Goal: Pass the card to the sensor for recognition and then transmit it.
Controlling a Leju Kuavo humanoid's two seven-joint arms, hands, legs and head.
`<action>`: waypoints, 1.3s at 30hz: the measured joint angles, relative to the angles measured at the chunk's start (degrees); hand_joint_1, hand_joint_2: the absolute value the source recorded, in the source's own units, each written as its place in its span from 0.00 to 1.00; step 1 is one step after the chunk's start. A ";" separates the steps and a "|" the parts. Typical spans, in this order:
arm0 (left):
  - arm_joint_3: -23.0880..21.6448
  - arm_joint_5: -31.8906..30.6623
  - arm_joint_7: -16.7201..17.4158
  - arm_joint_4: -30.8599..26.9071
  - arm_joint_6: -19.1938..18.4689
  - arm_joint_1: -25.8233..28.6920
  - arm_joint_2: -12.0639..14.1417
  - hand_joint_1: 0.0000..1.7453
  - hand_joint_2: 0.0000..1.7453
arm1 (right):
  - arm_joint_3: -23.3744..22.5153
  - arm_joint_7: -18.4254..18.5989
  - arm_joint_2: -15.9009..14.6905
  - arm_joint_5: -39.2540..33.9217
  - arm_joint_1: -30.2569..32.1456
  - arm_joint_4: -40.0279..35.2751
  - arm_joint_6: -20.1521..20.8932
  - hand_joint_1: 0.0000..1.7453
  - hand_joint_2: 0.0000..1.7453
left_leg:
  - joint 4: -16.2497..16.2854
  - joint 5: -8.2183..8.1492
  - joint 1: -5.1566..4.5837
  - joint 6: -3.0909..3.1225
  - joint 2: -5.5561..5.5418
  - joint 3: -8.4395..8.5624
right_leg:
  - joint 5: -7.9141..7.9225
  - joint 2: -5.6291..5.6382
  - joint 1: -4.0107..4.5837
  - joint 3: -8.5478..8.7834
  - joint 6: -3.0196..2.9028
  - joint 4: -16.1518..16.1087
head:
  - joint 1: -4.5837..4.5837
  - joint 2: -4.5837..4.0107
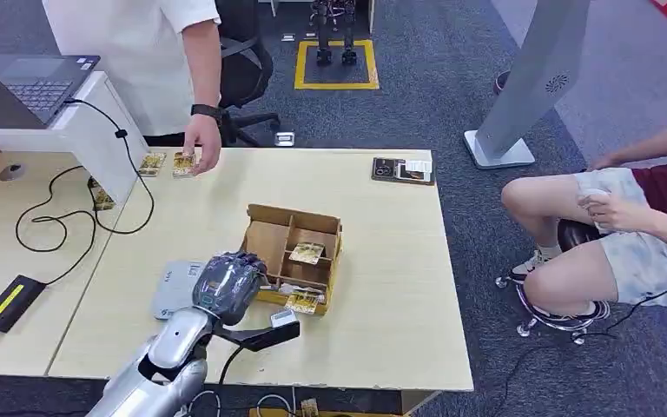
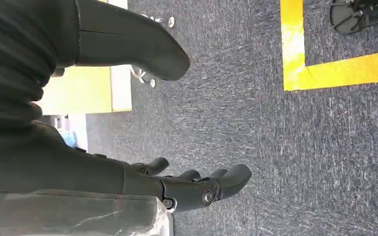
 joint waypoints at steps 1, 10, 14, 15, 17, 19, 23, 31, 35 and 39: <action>0.00 0.09 -0.20 0.00 0.07 0.02 0.00 1.00 1.00 | -0.02 0.00 0.00 0.00 0.00 0.00 0.00 0.00 1.00 | 0.00 0.00 0.00 0.00 0.00 0.00 | 0.00 0.00 0.00 0.00 0.00 0.00 | 0.00 0.00; -0.13 1.01 -1.16 0.00 0.17 0.20 0.02 1.00 1.00 | -0.02 -0.13 0.00 0.00 -0.01 0.00 0.00 0.00 1.00 | 0.00 0.00 0.00 0.00 0.00 -0.01 | 0.00 -0.01 0.00 0.00 0.00 0.00 | 0.00 0.00; -0.15 1.60 -1.68 0.00 0.48 0.40 0.00 1.00 1.00 | 0.00 -0.13 0.00 0.00 0.02 0.00 0.00 0.00 1.00 | 0.00 0.00 0.00 0.00 0.00 -0.01 | 0.00 0.00 0.00 0.00 0.00 0.00 | 0.00 0.00; -0.15 1.90 -1.73 0.00 0.91 0.50 0.00 1.00 1.00 | -0.02 -0.13 0.00 0.00 0.01 0.00 0.00 0.00 1.00 | 0.00 0.00 0.00 0.00 0.00 -0.01 | 0.00 0.00 0.00 0.00 0.00 0.00 | 0.00 0.00; -0.15 2.18 -1.75 0.00 2.22 0.75 0.00 1.00 1.00 | 0.00 -0.13 0.00 0.00 0.01 -0.02 0.00 0.00 1.00 | 0.00 0.00 0.00 0.00 0.00 -0.01 | 0.00 0.00 0.00 0.00 0.00 0.00 | 0.00 0.00; -0.15 2.43 -1.75 0.00 4.16 0.89 0.00 1.00 1.00 | -0.02 -0.13 0.00 0.00 0.03 -0.02 0.00 0.00 1.00 | 0.00 0.00 0.00 0.00 0.00 -0.01 | 0.00 0.00 0.00 0.00 0.00 0.00 | 0.00 0.00; -0.13 3.39 -1.75 -0.07 9.60 0.93 -0.31 1.00 1.00 | -0.02 -0.13 0.00 0.00 0.03 -0.04 -0.02 0.00 1.00 | 0.00 0.00 0.00 0.00 0.00 -0.01 | 0.00 -0.01 0.00 0.00 0.00 0.00 | 0.00 0.00; 3.25 8.48 -4.08 -1.73 20.63 -0.41 -3.41 1.00 1.00 | 0.13 -0.28 0.00 0.00 -0.01 0.65 -1.92 0.00 1.00 | 0.00 0.00 0.00 0.00 -0.01 0.01 | 0.01 -0.01 0.00 0.01 0.00 0.00 | 0.00 0.00; 4.46 10.16 -4.77 -2.14 21.31 -1.36 -4.79 1.00 1.00 | 0.22 -0.28 -0.02 0.00 -0.16 1.42 -2.60 0.00 1.00 | 0.00 0.00 0.00 0.00 0.00 0.00 | 0.01 0.00 0.00 0.02 0.00 0.00 | -0.02 0.00; 5.25 11.94 -5.38 -2.32 21.97 -1.67 -5.44 1.00 1.00 | 0.26 -0.26 -0.09 0.00 -0.20 2.03 -2.91 0.00 1.00 | 0.00 0.00 0.00 0.00 -0.01 0.00 | 0.00 0.00 0.00 0.01 0.00 0.00 | 0.00 0.00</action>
